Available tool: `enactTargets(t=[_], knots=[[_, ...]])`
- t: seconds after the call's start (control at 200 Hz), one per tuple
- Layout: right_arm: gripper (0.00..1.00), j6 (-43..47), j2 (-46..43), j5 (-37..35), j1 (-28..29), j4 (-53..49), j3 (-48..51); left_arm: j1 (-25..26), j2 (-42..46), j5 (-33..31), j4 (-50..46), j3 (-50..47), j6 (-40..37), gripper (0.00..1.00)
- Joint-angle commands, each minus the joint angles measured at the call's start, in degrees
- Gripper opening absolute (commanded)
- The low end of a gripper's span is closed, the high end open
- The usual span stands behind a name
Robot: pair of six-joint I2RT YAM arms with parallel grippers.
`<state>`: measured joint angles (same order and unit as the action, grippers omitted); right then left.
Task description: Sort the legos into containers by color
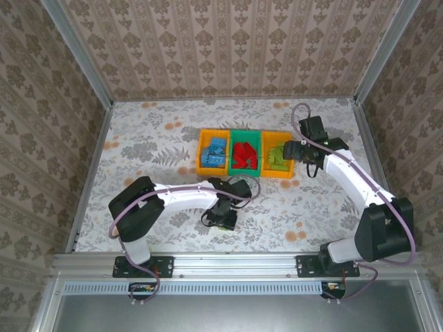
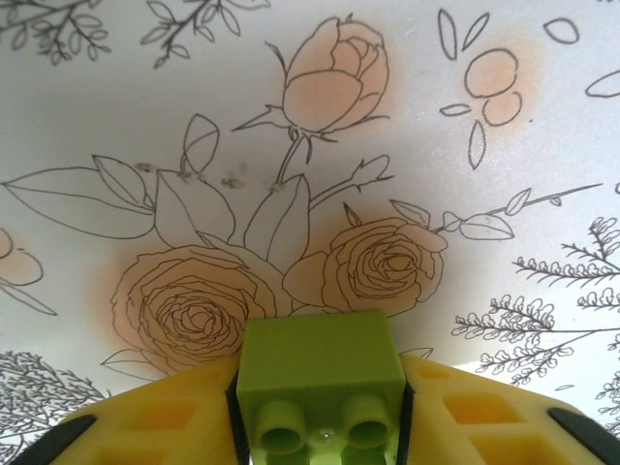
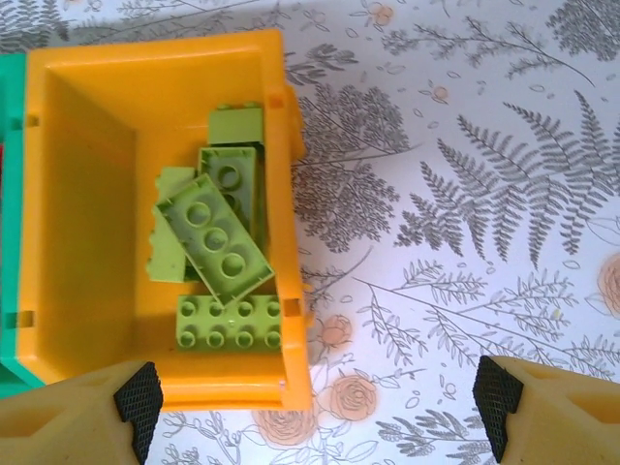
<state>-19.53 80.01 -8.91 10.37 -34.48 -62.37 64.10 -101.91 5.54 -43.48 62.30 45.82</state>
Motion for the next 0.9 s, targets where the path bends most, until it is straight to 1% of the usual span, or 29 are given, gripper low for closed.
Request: enactTargets(t=[0.0, 0.135, 0.26, 0.44, 0.62, 0.65, 0.765, 0.895], knots=[[0.88, -0.86, -3.83, -1.86, -1.17, 0.58, 2.73, 0.19, -1.40, -1.24, -0.27, 2.91, -3.31, 0.35], [0.88, -1.86, -5.94, -1.90, -2.49, 0.97, 6.44, -0.63, -2.13, -3.31, -2.94, 8.83, -7.42, 0.34], [0.88, -3.47, -8.49, -1.56, -3.42, 1.91, 10.95, -2.91, -2.88, -3.43, -3.01, 14.98, -11.42, 0.33], [0.88, -5.30, -12.20, -0.11, -3.47, 3.37, 17.78, -6.86, -6.77, -1.64, -2.97, 29.14, -18.30, 0.33], [0.88, -6.89, -16.30, 0.85, -3.45, 3.37, 22.70, -10.62, -14.19, 4.89, -1.09, 43.08, -23.38, 0.33], [0.88, -7.47, -17.18, 1.07, -3.51, 4.59, 23.09, -11.23, -15.59, 6.22, -0.19, 45.01, -24.27, 0.33], [0.88, -7.74, -20.58, 2.59, -3.51, 4.55, 24.28, -13.57, -21.99, 11.10, 1.41, 53.84, -25.38, 0.33], [0.89, -7.39, -24.26, 5.83, -3.51, 4.51, 25.57, -15.54, -29.36, 16.08, 0.89, 64.01, -25.08, 0.33]])
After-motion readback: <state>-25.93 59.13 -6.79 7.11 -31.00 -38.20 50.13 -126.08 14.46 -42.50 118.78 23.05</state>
